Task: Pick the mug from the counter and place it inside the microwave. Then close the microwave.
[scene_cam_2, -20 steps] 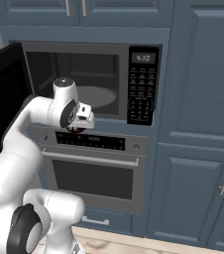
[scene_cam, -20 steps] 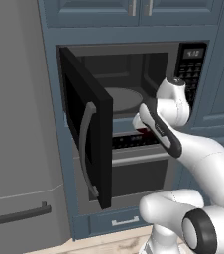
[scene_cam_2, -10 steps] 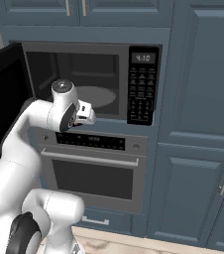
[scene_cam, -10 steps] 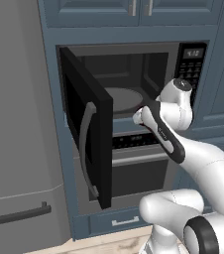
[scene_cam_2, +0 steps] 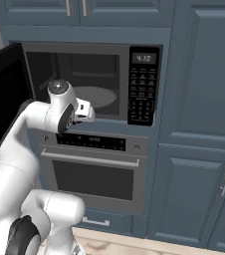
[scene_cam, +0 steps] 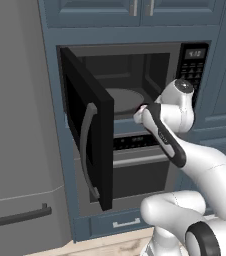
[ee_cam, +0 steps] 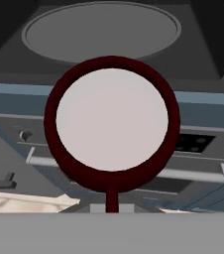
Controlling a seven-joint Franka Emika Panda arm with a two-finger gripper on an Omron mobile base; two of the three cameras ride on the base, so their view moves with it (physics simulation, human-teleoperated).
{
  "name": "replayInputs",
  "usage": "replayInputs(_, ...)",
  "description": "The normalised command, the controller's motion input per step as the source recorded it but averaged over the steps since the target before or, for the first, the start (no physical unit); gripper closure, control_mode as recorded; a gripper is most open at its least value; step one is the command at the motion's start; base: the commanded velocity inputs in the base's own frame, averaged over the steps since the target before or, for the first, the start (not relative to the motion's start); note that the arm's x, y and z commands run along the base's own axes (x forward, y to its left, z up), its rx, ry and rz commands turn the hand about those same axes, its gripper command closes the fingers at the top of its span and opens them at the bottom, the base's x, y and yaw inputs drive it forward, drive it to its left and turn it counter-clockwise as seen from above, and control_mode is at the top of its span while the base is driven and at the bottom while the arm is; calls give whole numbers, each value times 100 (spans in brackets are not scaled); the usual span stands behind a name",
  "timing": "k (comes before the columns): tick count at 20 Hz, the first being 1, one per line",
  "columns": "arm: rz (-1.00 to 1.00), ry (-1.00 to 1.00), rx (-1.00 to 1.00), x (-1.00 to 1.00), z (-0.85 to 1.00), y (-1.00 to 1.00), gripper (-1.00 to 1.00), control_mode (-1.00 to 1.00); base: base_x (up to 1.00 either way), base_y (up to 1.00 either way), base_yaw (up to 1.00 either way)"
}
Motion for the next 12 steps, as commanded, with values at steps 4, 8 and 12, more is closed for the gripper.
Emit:
replayInputs(4,0,0,-5,27,22,14,100,-100,0,0,0)
replayInputs(8,0,0,-2,4,46,14,100,-100,0,0,0)
replayInputs(12,0,0,0,4,42,16,100,-100,0,0,0)
